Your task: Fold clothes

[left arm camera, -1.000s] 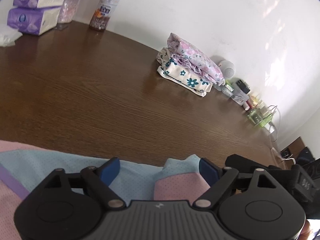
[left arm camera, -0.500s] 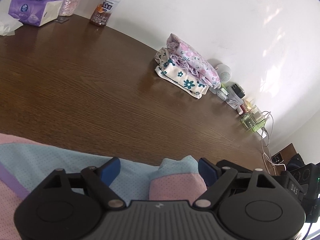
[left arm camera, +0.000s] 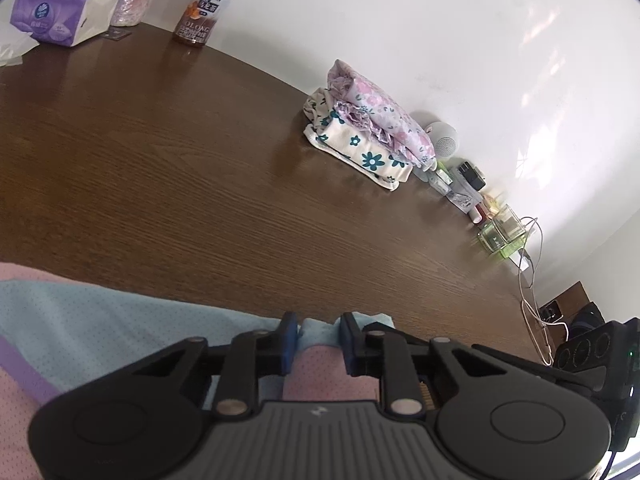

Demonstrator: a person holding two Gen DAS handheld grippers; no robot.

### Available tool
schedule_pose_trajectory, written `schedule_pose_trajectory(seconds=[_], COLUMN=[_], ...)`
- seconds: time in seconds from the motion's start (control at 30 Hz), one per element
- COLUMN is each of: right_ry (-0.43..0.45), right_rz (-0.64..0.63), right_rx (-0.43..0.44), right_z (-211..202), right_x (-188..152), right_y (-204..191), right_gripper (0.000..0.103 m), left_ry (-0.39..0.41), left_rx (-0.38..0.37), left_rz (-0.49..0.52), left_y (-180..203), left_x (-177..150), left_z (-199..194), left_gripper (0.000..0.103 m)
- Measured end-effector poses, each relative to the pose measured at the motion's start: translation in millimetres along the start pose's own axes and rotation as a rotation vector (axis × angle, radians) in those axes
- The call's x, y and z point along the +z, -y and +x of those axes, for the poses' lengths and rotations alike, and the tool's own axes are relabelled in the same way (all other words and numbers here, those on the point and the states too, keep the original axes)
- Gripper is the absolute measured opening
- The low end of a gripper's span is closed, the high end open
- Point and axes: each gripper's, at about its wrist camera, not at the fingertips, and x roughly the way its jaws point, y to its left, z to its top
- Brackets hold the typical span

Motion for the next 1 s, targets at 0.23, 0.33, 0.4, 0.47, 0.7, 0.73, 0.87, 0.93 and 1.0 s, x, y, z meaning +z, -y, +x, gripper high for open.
schedule_pose_trajectory(seconds=[0.23,0.33,0.4,0.47,0.7,0.73,0.87,0.93,1.0], right_ry=[0.010,0.012,0.022,0.033,0.037,0.034,-0.002,-0.010,-0.009], right_rz=[-0.051,-0.058,-0.070,-0.072,-0.073,-0.074,-0.076,-0.086,-0.098], right_rx=[-0.027,-0.040,-0.043,-0.048,-0.065,-0.072,-0.073,-0.065,-0.057], right_z=[-1.1,-4.0,-9.3,-15.3,-31.0,-30.8,-24.3,-22.8,-23.0], right_x=[-2.7,-2.0,-2.6,-2.8,-4.2,-4.3,-5.5,-7.2,-9.0], right_y=[-7.7,-8.2,-9.3,-9.9,-9.8,-9.7,-8.0,-9.1,-11.1], right_gripper=[0.025,0.047,0.051,0.062,0.066,0.066,0.066,0.066,0.056], left_ry=[0.015,0.029,0.038,0.044,0.036,0.024,-0.026,-0.028,-0.023], left_rx=[0.017,0.030,0.039,0.050,0.043,0.043,0.023,0.012,0.010], left_rz=[0.030,0.044,0.051,0.048,0.047,0.049,0.047,0.051,0.058], left_y=[4.2,7.2,8.1,7.4,6.4,6.5,6.1,6.0,6.7], left_x=[-2.6,-4.3,-5.2,-5.5,-5.5,-5.8,-9.2,-11.0,-12.2], left_z=[-0.3,-2.1,-4.8,-9.7,-21.8,-20.7,-13.3,-13.6,-14.6], left_gripper=[0.013,0.013,0.017,0.028,0.055,0.055,0.052,0.042,0.031])
